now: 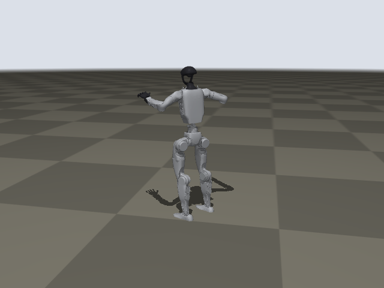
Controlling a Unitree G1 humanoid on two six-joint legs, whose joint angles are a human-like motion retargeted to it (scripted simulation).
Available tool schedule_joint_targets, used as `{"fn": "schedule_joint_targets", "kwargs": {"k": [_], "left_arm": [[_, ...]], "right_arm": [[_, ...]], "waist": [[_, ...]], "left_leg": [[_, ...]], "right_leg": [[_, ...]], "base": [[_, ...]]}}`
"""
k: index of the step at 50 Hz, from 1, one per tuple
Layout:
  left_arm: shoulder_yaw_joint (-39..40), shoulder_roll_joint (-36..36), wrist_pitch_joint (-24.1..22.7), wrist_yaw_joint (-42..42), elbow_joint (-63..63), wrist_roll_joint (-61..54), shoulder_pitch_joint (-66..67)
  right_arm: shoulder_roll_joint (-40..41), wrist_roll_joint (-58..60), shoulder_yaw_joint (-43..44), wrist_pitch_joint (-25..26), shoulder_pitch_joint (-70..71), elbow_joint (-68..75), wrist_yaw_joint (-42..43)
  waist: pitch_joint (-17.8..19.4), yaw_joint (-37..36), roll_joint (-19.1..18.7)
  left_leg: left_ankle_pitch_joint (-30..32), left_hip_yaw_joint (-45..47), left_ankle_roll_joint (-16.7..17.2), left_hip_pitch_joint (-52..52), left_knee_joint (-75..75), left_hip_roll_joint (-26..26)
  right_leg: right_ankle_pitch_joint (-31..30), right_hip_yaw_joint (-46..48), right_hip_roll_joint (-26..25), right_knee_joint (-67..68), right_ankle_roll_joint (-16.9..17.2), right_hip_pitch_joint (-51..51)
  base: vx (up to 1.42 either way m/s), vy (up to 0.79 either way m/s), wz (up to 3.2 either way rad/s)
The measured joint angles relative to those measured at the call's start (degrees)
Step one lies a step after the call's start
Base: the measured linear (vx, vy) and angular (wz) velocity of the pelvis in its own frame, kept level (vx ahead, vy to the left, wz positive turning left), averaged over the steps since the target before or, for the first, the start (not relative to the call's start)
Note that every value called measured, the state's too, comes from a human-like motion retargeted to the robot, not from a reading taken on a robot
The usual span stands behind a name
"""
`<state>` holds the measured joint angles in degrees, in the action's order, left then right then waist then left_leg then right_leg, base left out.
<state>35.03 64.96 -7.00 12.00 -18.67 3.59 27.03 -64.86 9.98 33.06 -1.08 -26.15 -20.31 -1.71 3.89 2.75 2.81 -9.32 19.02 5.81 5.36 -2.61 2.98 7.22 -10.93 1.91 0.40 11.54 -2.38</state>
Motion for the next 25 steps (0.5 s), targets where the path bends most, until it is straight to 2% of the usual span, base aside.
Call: {"fn": "schedule_joint_targets", "kwargs": {"k": [3,7,13,25], "left_arm": [[0.5,-1.1,0.0,0.1,-0.1,0.2,0.8],[1.5,-2.4,-2.3,-0.4,0.6,0.5,1.8],[2.7,-3.5,-2.6,-1.2,0.6,0.8,3.2],[-0.7,2.4,-2.7,-0.5,-0.4,1.3,-1.7]], "right_arm": [[0.6,0.1,0.5,0.1,-0.5,0.1,0.1],[1.8,-0.5,1.8,-3.4,-0.6,0.7,3.8],[3.2,-0.6,1.7,-3.8,-1.0,1.2,3.6],[2.7,-0.2,0.0,-3.7,0.0,1.7,4.0]], "waist": [[0.2,0.4,0.4],[1.2,0.3,1.1],[1.6,-0.2,2.1],[4.3,2.2,4.5]], "left_leg": [[-0.1,0.4,0.2,0.0,-0.2,0.1],[-1.4,1.2,0.3,-0.4,-1.5,0.5],[-1.1,2.8,0.2,-0.2,-0.5,0.5],[0.5,1.6,-0.1,-3.2,0.0,-0.1]], "right_leg": [[-0.1,-0.5,-0.1,0.0,0.1,0.1],[0.4,-1.9,-0.5,0.4,0.5,0.6],[0.0,-3.5,-0.9,0.6,0.8,1.7],[-1.5,-2.8,-0.6,2.8,0.9,5.6]], "base": [[0.0,0.0,0.0],[-0.03,-0.01,-0.19],[-0.06,-0.01,-0.24],[-0.12,0.03,0.09]]}}
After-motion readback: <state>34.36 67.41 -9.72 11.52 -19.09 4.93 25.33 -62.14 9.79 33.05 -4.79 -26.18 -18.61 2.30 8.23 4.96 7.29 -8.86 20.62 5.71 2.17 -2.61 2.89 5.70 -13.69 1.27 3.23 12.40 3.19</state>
